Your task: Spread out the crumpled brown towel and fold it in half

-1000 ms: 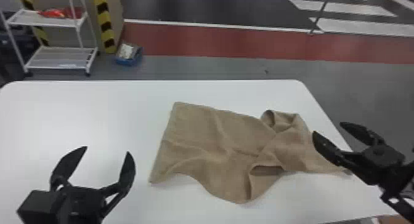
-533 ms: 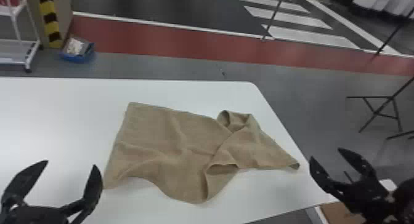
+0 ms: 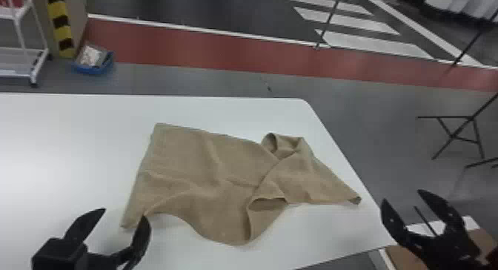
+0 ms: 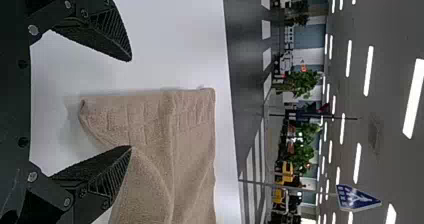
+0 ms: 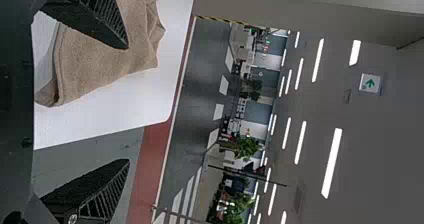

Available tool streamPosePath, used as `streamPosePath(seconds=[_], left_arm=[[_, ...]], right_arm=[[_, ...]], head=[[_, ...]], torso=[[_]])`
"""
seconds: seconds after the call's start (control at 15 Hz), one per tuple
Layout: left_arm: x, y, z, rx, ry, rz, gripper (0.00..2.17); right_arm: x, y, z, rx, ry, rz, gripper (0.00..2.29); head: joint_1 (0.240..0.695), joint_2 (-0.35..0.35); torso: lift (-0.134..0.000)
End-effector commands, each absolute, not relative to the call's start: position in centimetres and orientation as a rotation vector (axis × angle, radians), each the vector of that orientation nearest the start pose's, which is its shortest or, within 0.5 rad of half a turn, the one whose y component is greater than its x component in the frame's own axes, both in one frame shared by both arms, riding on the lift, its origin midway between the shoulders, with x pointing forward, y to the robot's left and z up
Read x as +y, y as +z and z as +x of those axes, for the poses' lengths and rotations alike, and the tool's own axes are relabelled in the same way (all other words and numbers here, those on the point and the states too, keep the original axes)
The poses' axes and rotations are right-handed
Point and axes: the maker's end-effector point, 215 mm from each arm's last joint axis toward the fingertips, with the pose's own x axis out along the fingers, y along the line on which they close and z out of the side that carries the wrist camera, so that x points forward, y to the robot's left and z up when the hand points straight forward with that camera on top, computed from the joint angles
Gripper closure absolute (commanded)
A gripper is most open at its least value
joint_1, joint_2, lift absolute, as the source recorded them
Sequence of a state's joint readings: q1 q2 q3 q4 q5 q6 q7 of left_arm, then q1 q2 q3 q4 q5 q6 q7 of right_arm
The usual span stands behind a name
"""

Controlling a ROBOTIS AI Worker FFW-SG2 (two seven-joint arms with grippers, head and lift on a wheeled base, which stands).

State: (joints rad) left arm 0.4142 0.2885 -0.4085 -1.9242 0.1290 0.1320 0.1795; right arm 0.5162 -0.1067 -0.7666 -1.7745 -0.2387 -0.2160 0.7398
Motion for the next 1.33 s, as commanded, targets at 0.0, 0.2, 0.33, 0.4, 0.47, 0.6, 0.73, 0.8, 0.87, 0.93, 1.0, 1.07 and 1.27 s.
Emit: streamPosePath(seconds=[0.0,0.2,0.33,0.4,0.47,0.6,0.73,0.8,0.87,0.93,1.0,1.07,1.27], left_arm=[[8.3,-44.8,40.8,0.301,-0.304,0.05,0.3],[7.6,-45.0,41.1,0.307,-0.31,0.045,0.41],[7.3,-45.4,41.2,0.316,-0.314,0.049,0.41],[7.3,-45.7,41.1,0.325,-0.315,0.056,0.41],[7.5,-45.9,41.2,0.329,-0.307,0.066,0.41],[7.5,-46.5,41.0,0.347,-0.308,0.081,0.41],[7.7,-46.8,40.9,0.352,-0.304,0.088,0.41],[7.8,-47.0,40.9,0.357,-0.302,0.092,0.41],[8.0,-47.1,40.9,0.359,-0.299,0.092,0.42],[8.0,-47.0,40.9,0.357,-0.298,0.092,0.42],[8.0,-46.9,41.0,0.353,-0.296,0.09,0.42],[8.0,-46.8,41.0,0.35,-0.293,0.09,0.42],[7.8,-45.9,41.2,0.327,-0.293,0.081,0.42]], right_arm=[[-51.1,-34.0,33.4,0.044,0.046,-0.207,0.07],[-51.1,-34.1,33.2,0.037,0.051,-0.214,0.07],[-51.0,-34.1,33.1,0.035,0.053,-0.214,0.07],[-51.0,-34.2,32.9,0.037,0.055,-0.216,0.07],[-51.0,-34.1,32.8,0.035,0.055,-0.219,0.07],[-51.1,-33.9,32.6,0.03,0.053,-0.219,0.07],[-51.0,-33.7,32.5,0.024,0.055,-0.219,0.07],[-50.8,-33.5,32.5,0.013,0.059,-0.217,0.07],[-50.7,-33.5,32.5,0.009,0.06,-0.216,0.07],[-50.7,-33.5,32.5,0.009,0.058,-0.213,0.07],[-50.6,-33.5,32.5,0.007,0.061,-0.214,0.07],[-50.6,-33.5,32.5,0.007,0.061,-0.214,0.07],[-50.5,-33.5,32.3,0.007,0.062,-0.217,0.07]], head=[[0.695,-0.35],[0.695,-0.35],[0.695,-0.35],[0.695,-0.35],[0.695,-0.35],[0.695,-0.35],[0.695,-0.35],[0.695,-0.35],[0.695,-0.35],[0.695,-0.35],[0.695,-0.35],[0.695,-0.35],[0.695,-0.35]], torso=[[-0.125],[-0.125],[-0.125],[-0.125],[-0.125],[-0.125],[-0.125],[-0.125],[-0.125],[-0.125],[-0.125],[-0.125],[-0.125]])
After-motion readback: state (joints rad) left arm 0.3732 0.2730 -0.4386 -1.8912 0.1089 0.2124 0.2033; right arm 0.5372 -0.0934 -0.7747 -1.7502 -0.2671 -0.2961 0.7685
